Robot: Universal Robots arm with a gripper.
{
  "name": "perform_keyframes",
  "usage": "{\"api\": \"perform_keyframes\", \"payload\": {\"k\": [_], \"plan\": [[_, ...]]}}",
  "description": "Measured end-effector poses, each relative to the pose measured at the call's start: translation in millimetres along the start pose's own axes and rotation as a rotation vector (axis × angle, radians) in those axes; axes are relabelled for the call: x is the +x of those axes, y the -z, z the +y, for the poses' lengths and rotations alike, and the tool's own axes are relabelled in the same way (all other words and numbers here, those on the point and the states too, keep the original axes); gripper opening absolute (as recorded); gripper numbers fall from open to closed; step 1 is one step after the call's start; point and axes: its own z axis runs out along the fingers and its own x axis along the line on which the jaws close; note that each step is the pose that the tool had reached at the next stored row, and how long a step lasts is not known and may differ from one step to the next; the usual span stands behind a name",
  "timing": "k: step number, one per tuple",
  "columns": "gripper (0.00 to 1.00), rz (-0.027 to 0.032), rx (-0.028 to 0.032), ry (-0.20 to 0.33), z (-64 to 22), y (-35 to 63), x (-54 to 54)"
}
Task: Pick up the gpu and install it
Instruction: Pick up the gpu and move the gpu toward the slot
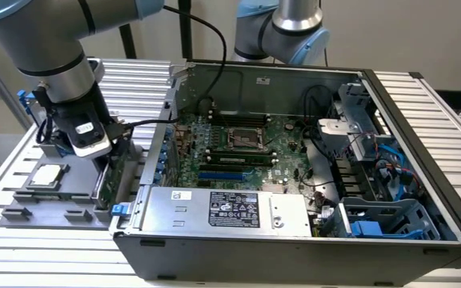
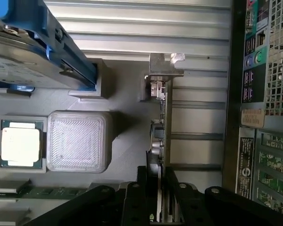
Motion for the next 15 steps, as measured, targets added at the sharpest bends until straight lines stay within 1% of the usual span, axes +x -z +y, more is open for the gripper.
{"api": "perform_keyframes", "payload": {"k": [5,6,11,15], "plan": [[0.00,0.0028,0.0000,0.000,0.9,20.9,-0.6],[0.00,0.0034,0.0000,0.000,1.2,26.9,-0.8],[0.00,0.0052,0.0000,0.000,2.2,49.8,-1.6],[0.00,0.0058,-0.0001,0.000,3.1,71.2,-3.4]]}}
